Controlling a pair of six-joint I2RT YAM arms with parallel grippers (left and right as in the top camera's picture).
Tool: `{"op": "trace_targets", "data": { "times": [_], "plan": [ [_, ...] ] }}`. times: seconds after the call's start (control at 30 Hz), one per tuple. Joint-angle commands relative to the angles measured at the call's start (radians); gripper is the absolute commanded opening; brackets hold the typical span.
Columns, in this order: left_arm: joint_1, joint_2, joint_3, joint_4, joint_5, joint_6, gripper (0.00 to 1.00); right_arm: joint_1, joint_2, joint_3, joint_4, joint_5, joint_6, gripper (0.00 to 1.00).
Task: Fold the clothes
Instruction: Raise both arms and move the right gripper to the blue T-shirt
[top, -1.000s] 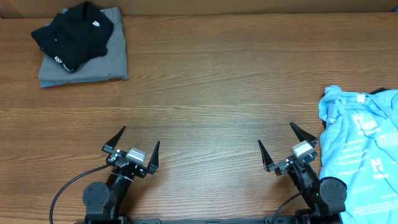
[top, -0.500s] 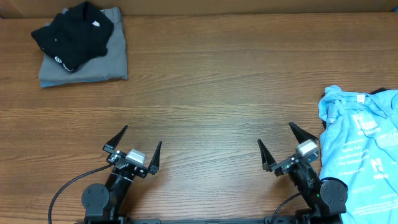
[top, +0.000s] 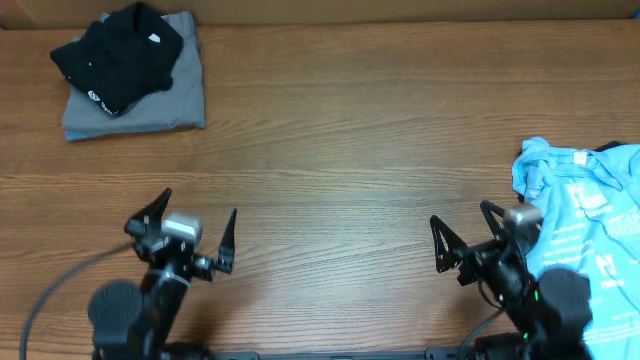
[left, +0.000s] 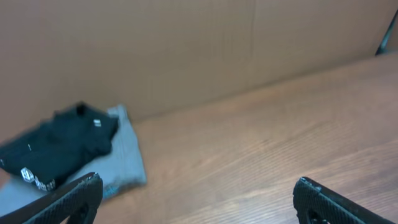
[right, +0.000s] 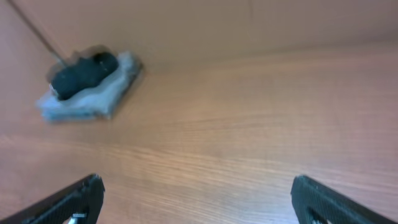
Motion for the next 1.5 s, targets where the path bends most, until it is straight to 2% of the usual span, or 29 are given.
{"op": "trace_targets", "data": {
  "times": [0.0,0.27,0.4,0.57,0.73,0.77,0.97,1.07,1.13,1.2,1.4,1.47],
  "plan": [
    [-0.006,0.210,0.180,-0.089,-0.019,-0.040,1.00,0.001,0.191,0.146,-0.081,0.024,0.010,1.00],
    [-0.006,0.635,0.590,-0.423,0.066,-0.044,1.00,0.001,0.669,0.612,-0.375,-0.023,0.014,1.00],
    [-0.006,0.765,0.704,-0.517,0.076,-0.050,1.00,0.001,0.836,0.740,-0.430,-0.060,0.016,1.00],
    [-0.006,0.819,0.728,-0.542,0.208,-0.051,1.00,-0.021,0.958,0.760,-0.430,-0.022,0.029,1.00],
    [-0.006,0.821,0.728,-0.552,0.209,-0.051,1.00,-0.128,1.066,0.760,-0.437,0.141,0.224,1.00],
    [-0.006,0.821,0.728,-0.547,0.211,-0.051,1.00,-0.192,1.115,0.760,-0.422,0.153,0.254,1.00],
    [-0.006,0.823,0.727,-0.494,0.212,-0.051,1.00,-0.371,1.296,0.760,-0.394,0.146,0.278,0.83],
    [-0.006,0.827,0.727,-0.469,0.192,-0.051,1.00,-0.398,1.361,0.760,-0.404,0.146,0.278,0.79],
    [-0.006,0.832,0.727,-0.458,0.181,-0.051,1.00,-0.401,1.410,0.760,-0.403,0.149,0.277,0.70],
    [-0.006,0.842,0.727,-0.448,0.178,-0.051,0.99,-0.401,1.452,0.760,-0.404,0.175,0.274,0.67],
    [-0.006,0.908,0.727,-0.444,0.175,-0.051,1.00,-0.401,1.528,0.760,-0.417,0.296,0.313,0.63],
    [-0.006,0.939,0.727,-0.446,0.171,-0.052,1.00,-0.401,1.539,0.756,-0.427,0.351,0.349,0.64]
  ]
}}
